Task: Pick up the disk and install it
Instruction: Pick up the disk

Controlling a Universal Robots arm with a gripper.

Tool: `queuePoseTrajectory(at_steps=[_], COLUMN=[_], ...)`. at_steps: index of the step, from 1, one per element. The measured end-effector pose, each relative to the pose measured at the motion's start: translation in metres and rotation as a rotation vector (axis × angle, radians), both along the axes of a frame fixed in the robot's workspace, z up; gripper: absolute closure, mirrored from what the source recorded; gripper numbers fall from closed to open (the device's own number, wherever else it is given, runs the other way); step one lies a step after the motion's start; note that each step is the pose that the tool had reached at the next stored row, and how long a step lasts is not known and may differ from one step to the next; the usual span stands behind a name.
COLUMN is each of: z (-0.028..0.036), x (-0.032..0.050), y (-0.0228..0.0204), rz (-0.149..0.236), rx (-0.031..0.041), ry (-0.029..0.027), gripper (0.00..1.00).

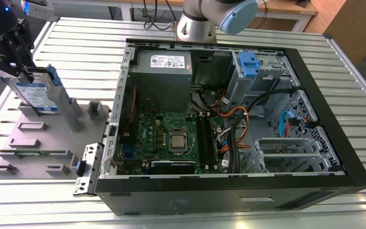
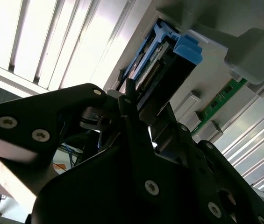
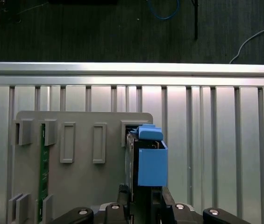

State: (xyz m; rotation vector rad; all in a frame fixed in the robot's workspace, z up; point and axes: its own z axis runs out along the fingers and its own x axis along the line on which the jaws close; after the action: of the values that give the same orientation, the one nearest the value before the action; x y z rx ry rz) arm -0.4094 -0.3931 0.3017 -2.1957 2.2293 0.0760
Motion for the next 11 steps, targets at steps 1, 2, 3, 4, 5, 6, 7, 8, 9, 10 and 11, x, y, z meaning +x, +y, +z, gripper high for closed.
queuePoseTrajectory(at_steps=[1,2,3,4,5,6,7,8,9,10,11], z=[0.0001,0.0001,0.0001,0.0000,0.0000,0.0001,0.0000,0.0000,0.0000,0.0000,0.0000], x=[0.0000,0.0000,0.0000,0.0000,0.0000,0.0000,0.0000,0.0000,0.0000,0.0000,0.0000], y=[0.0000,0.0000,0.0000,0.0000,0.0000,0.0000,0.0000,0.0000,0.0000,0.0000,0.0000], rz=[0.000,0.000,0.000,0.000,0.000,0.000,0.000,0.000,0.000,0.000,0.000], rx=[-0.0001,-0.0001,0.0000,0.0000,0.0000,0.0000,0.0000,0.0000,0.0000,0.0000,0.0000], ry=[0.0001,0.0001,0.0001,0.0001,0.0001,0.0001,0.0001,0.0000,0.0000,0.0000,0.0000], gripper=[0.65,0.65,0.65,0.65,0.65,0.65,0.65,0.65,0.65,0.65,0.65])
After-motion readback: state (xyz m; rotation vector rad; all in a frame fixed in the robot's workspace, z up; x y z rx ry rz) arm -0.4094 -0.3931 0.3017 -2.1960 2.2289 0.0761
